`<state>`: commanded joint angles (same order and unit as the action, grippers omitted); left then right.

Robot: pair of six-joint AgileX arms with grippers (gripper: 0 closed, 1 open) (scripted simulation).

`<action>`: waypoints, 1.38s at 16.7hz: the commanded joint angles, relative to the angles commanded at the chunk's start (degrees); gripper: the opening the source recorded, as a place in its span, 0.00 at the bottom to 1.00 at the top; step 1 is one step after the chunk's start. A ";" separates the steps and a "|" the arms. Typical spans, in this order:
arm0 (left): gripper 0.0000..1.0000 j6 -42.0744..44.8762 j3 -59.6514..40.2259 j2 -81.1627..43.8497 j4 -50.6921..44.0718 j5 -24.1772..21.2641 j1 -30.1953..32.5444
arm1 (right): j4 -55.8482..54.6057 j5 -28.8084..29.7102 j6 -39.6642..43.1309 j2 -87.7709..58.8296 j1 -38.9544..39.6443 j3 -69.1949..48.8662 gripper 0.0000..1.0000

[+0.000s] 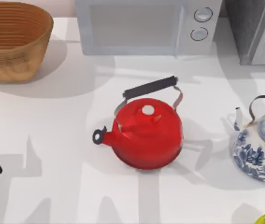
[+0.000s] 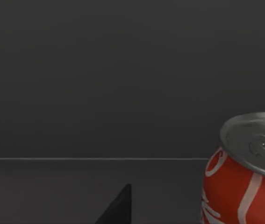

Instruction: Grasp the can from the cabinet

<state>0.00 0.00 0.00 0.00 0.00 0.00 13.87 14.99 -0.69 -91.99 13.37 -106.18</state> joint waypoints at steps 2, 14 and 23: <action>1.00 0.00 0.00 0.00 0.00 0.00 0.00 | 0.00 0.00 0.00 0.00 0.00 0.00 0.40; 1.00 0.00 0.00 0.00 0.00 0.00 0.00 | 0.00 0.00 0.00 0.00 0.00 0.00 0.00; 1.00 0.00 0.00 0.00 0.00 0.00 0.00 | 11.72 8.01 0.11 11.61 8.14 0.07 0.00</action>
<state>0.00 0.00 0.00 0.00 0.00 0.00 25.58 23.00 -0.59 -80.39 21.51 -106.11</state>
